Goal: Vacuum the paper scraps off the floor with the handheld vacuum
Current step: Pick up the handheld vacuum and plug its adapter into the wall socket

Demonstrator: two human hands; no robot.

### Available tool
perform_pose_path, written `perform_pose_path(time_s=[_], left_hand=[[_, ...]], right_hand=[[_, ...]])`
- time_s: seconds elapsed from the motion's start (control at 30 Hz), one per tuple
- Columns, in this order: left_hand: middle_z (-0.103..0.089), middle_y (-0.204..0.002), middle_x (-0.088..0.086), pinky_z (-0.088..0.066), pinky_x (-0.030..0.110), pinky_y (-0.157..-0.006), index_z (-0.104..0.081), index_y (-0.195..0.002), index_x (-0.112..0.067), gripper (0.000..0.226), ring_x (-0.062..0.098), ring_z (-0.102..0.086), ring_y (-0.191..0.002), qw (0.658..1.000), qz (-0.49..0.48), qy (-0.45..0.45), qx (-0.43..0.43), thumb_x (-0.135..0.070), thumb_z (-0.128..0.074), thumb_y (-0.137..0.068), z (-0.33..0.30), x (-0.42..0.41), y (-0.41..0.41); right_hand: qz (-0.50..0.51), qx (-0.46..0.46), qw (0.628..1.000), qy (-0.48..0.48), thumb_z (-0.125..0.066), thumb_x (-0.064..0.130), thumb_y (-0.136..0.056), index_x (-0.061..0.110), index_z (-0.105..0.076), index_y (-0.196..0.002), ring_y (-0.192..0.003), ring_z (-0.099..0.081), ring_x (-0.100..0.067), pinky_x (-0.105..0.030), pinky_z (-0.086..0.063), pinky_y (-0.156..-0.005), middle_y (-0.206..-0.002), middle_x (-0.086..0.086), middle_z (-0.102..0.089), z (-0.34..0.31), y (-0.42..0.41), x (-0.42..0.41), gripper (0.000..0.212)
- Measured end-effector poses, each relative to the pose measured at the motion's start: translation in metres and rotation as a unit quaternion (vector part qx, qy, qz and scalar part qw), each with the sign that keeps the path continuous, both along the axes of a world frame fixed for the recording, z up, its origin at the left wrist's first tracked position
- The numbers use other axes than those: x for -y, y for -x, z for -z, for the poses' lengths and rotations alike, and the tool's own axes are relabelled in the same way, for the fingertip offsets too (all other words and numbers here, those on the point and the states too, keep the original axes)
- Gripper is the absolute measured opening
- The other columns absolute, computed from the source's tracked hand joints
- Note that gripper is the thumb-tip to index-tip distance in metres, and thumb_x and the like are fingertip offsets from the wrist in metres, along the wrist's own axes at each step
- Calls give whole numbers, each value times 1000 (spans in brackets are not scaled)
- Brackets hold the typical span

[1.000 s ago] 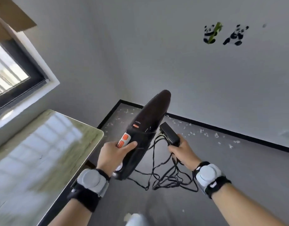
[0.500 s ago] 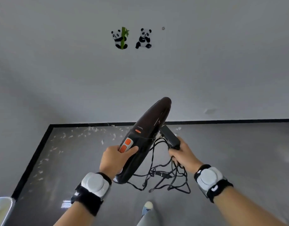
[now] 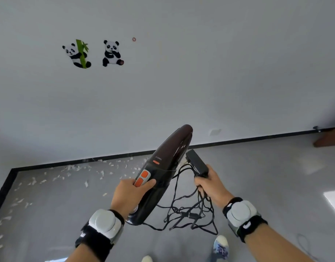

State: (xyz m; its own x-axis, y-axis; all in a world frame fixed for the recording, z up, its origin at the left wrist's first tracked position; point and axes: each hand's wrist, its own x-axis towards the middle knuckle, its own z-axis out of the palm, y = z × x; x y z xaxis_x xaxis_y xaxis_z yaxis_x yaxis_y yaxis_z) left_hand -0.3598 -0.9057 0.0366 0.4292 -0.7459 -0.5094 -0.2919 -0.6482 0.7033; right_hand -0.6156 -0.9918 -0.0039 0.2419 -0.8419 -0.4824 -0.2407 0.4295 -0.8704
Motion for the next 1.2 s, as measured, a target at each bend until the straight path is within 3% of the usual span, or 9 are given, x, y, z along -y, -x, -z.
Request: perform_pose_path(time_s=[0.07,0.27,0.43,0.57,0.67,0.9,1.0,1.1,1.2], left_hand=[[-58,-56,2,-46,26,-54,-68,-78,-7,53,15,-52,-48,1000,-5,-19,12,-59,-75,-76,11,17,20],[-50,-50,1,-40,29,-51,-57,-65,-9,56,17,-45,-44,997,-52,-49,36,-61,-75,-74,41,65,102],[-48,-52,4,-39,30,-50,-53,-66,-10,54,17,-43,-43,993,-96,-65,-13,-57,-76,-77,50,102,163],[-50,-54,4,-41,31,-52,-55,-69,-11,55,16,-45,-46,990,-110,-83,-19,-62,-76,-73,64,131,184],[-52,-52,3,-41,31,-52,-57,-68,-10,55,17,-46,-44,989,-115,-87,-26,-62,-76,-72,85,172,202],[-50,-48,1,-41,32,-53,-56,-64,-10,53,18,-45,-42,986,-121,-104,-58,-57,-76,-76,129,244,224],[-50,-49,1,-40,30,-53,-55,-63,-11,51,18,-45,-42,983,-128,-117,-62,-55,-75,-79,155,280,235],[-57,-55,3,-43,29,-54,-60,-66,-9,51,20,-52,-49,983,-114,-138,-43,-56,-75,-78,181,307,248],[-62,-61,4,-44,27,-55,-64,-72,-8,52,20,-57,-54,980,-106,-167,-29,-59,-73,-79,208,329,261]], right_hand=[[-6,10,1000,-3,-59,-7,-82,6,-48,-118,-56,-43,-10,-23,-39,-48,-79,-6,-44,9,24,22,40],[-40,27,999,-21,-63,1,-74,7,-54,-118,-61,-47,-13,-22,-42,-50,-80,-8,-50,27,98,90,46],[-55,17,998,-39,-62,-4,-77,4,-58,-101,-53,-50,-13,-21,-41,-47,-77,-12,-65,33,150,147,26],[-49,33,997,-49,-61,-9,-83,6,-57,-110,-49,-52,-6,-18,-41,-46,-77,-13,-71,37,171,186,31],[-51,35,996,-61,-60,-7,-87,15,-55,-117,-55,-51,-11,-19,-41,-47,-79,-16,-74,47,188,228,38],[-43,0,995,-93,-57,-5,-90,13,-55,-122,-56,-51,-14,-21,-40,-47,-74,-17,-71,81,218,305,37],[-47,-9,994,-99,-61,4,-89,5,-55,-116,-50,-50,-13,-20,-35,-41,-69,-14,-63,105,231,343,28],[-56,-4,991,-123,-71,28,-81,10,-50,-114,-54,-46,-14,-25,-31,-43,-70,-8,-61,128,242,372,43],[-38,-3,990,-133,-61,40,-98,16,-50,-108,-56,-49,-17,-25,-32,-42,-69,-7,-64,163,253,401,29]])
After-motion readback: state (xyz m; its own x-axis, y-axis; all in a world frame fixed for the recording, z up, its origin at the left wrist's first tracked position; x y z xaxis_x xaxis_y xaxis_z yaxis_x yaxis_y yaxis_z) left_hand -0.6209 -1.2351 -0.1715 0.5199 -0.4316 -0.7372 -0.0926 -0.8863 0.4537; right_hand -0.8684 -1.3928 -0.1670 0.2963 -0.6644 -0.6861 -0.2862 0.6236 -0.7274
